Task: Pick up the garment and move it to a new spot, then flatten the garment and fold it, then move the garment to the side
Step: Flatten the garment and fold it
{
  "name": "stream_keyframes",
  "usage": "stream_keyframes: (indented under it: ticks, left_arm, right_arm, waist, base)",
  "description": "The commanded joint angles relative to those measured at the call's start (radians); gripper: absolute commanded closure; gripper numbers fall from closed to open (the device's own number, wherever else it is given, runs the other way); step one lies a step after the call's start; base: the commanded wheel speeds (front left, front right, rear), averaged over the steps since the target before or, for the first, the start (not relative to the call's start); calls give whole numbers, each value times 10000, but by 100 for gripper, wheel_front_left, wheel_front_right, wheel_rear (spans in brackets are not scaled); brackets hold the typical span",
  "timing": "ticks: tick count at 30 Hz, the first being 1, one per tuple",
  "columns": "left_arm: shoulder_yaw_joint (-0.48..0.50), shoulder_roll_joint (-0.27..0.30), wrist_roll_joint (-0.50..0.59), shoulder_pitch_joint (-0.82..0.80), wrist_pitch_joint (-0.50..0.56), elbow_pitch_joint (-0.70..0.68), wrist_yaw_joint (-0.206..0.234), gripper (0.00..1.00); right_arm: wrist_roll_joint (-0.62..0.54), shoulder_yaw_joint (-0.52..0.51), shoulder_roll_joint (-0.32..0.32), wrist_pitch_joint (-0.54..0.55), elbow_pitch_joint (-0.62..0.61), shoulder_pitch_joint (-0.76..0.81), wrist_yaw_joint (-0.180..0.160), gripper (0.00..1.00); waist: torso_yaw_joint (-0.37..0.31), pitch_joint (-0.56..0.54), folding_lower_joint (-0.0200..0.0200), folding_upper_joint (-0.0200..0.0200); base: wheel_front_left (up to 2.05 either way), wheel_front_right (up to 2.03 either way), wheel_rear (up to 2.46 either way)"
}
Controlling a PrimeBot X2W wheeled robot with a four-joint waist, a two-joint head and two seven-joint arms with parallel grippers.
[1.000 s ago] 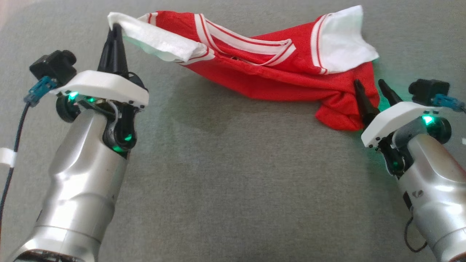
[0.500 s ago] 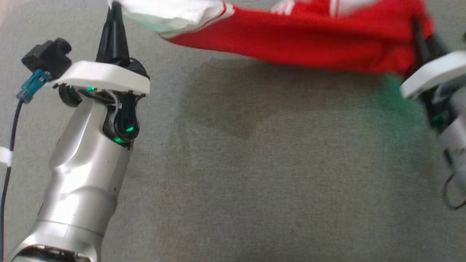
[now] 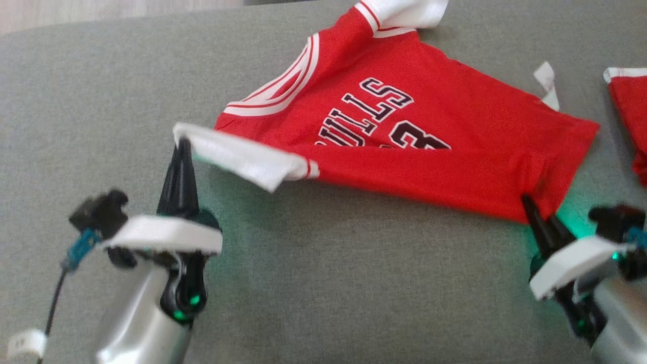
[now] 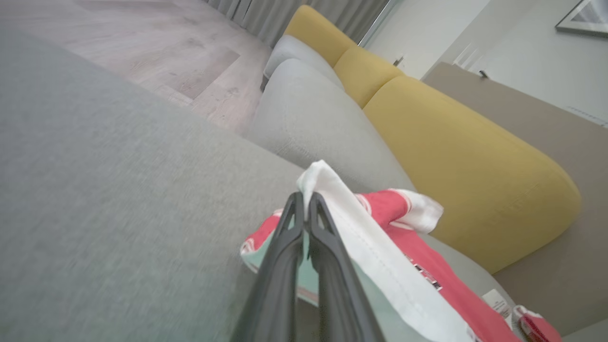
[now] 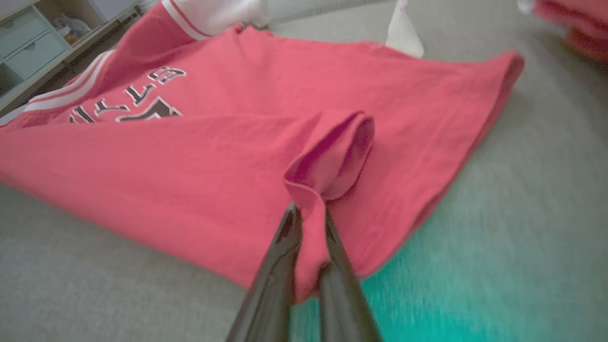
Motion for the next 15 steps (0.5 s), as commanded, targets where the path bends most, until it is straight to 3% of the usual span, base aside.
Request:
stream_keyframes:
  ticks: [1,5,10,15]
  left_arm:
    - [393,328,120,-206,-183,-468,102,100]
    - [590,377,514,351,-435,-877,319,100]
    - [1018,267,715,532,-536,-1391,269,100]
    - [1371,179,815,588,-557,-1584,206,100]
  right_arm:
    - [-94,-225,-97,-173,-346,84,-7,0]
    - [-571,-1215,178,-392,-1223,1319,-7,0]
    - [-1508,-2386,-127,-437,-3042,3168,-7,0]
    - [-2015,-2919,102,344,-4613,4635,-7,0]
  waist:
    - [-28,93,2,0]
    - [14,186,2,0]
    - [103,187,2,0]
    - [89,158,2,0]
  base:
    - [0,0,0]
    - [0,0,0]
    - [0,0,0]
    - [0,0,0]
